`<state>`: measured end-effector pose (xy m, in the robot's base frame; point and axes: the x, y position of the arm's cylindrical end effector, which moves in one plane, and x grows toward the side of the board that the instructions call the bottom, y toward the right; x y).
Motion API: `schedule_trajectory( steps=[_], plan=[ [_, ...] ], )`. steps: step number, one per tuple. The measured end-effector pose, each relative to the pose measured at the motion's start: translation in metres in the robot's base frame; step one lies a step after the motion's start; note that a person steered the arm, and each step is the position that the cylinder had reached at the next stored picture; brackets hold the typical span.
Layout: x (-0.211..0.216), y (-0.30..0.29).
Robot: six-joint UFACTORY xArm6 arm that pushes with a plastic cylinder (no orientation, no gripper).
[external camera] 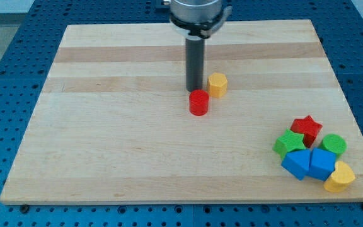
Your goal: Keep the yellow hexagon at the top of the red star
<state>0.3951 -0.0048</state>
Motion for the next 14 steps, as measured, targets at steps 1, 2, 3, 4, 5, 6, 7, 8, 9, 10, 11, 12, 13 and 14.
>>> schedule_trajectory(
  steps=[1,2,3,4,5,6,7,8,9,10,11,12,13,14],
  plan=[
    [-0.029,-0.013],
    [-0.040,-0.009],
    [-0.028,0.003],
    [0.000,0.023],
    [0.012,0.058],
    [0.012,0.074],
    [-0.004,0.074],
    [-0.004,0.081],
    [0.015,0.104],
    [0.030,0.127],
    [0.040,0.146],
    [0.045,0.157],
    [0.052,0.164],
    [0.065,0.172]
  ],
)
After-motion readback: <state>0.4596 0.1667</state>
